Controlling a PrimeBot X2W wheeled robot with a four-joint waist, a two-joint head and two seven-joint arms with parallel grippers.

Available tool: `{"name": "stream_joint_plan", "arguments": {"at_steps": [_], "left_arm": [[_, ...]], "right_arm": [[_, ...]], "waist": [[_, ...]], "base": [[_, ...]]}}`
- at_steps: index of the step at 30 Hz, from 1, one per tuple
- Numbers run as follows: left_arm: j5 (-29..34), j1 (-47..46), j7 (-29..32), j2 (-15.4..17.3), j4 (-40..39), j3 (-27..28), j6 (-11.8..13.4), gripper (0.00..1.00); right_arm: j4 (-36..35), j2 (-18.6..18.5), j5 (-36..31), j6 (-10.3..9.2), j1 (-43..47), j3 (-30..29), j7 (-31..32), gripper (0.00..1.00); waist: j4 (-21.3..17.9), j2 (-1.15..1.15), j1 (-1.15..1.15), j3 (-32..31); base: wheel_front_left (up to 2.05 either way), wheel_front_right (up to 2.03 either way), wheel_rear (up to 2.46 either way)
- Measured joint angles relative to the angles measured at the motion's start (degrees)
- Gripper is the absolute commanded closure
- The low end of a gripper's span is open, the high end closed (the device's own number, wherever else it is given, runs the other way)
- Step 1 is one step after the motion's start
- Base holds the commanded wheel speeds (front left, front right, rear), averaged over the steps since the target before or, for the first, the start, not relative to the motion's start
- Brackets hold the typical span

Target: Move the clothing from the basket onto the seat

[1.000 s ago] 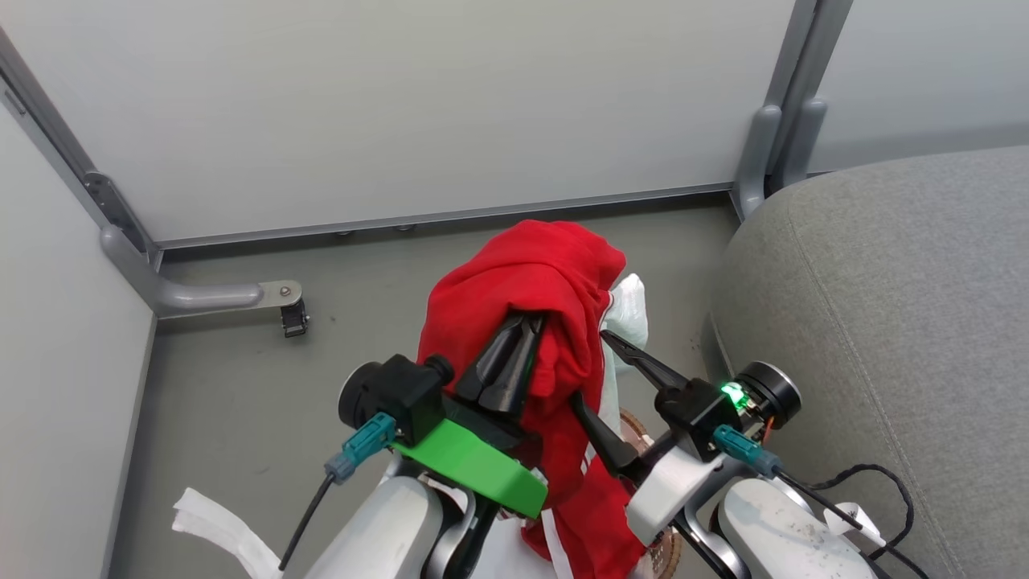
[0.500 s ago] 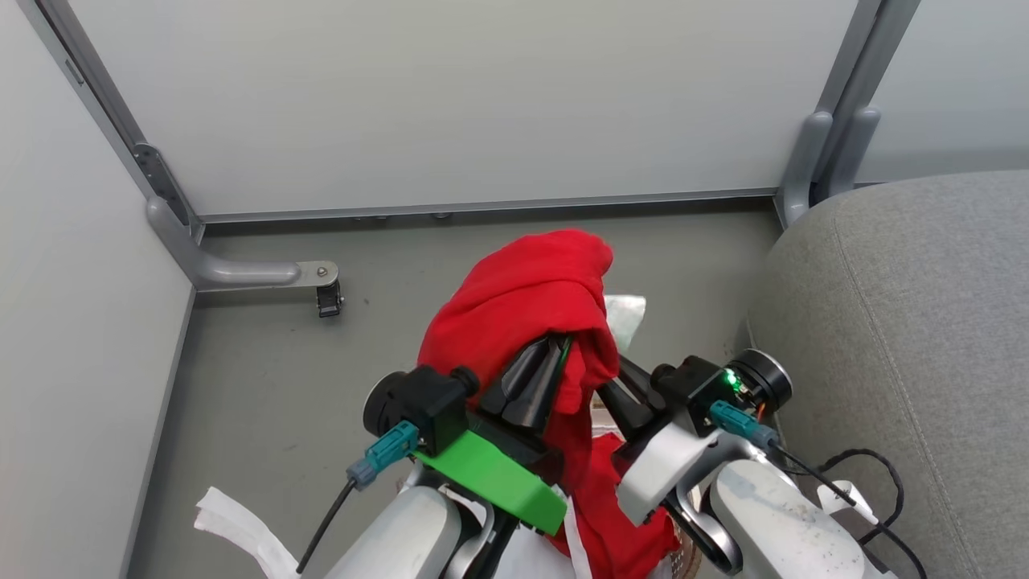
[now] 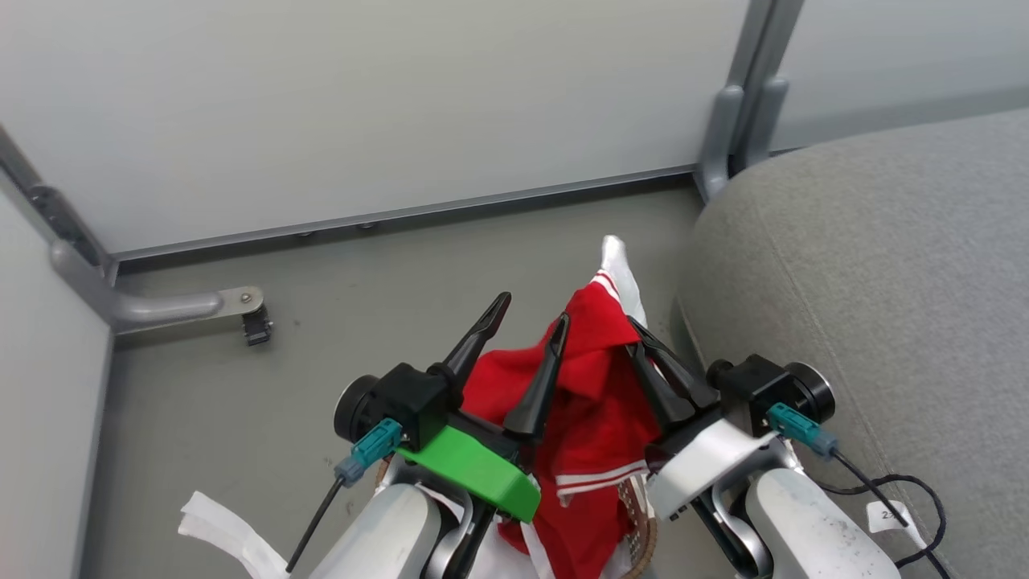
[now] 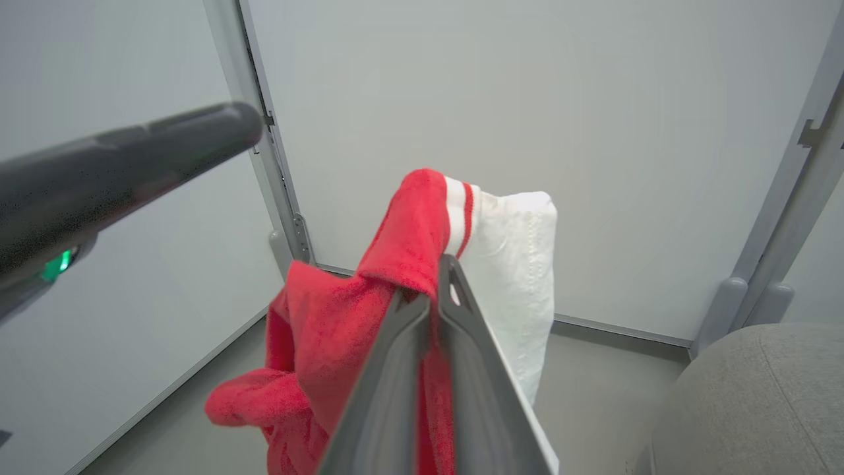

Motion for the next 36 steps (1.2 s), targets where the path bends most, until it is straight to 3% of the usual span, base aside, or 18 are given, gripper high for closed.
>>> {"name": "stream_joint_plan", "arguments": {"at_steps": [23, 29, 36], "left_arm": [[3.52, 0.60, 0.00, -0.12, 3.57, 1.92, -1.55, 0.00], [4.10, -0.87, 0.00, -0.12, 4.50, 1.31, -1.82, 0.00], [6.66, -1.86, 0.00, -0.11, 5.33, 1.66, -2.00, 0.00]], "right_arm": [[-6.14, 0.44, 1.00, 0.00, 3.88, -9.83, 0.00, 1.00], [-6.62, 0.08, 0.49, 0.00, 2.79, -12.17, 0.00, 1.00], [-6.04, -3.68, -1.05, 0.01, -8.23, -13.78, 0.00, 1.00]], "waist": [[-26.38, 0.00, 0.00, 3.19], [-29.00, 0.00, 0.00, 5.84], [-29.90, 0.00, 0.00, 9.67]], "base": [[0.00, 0.00, 0.00], [0.00, 0.00, 0.00], [0.00, 0.00, 0.00]]}}
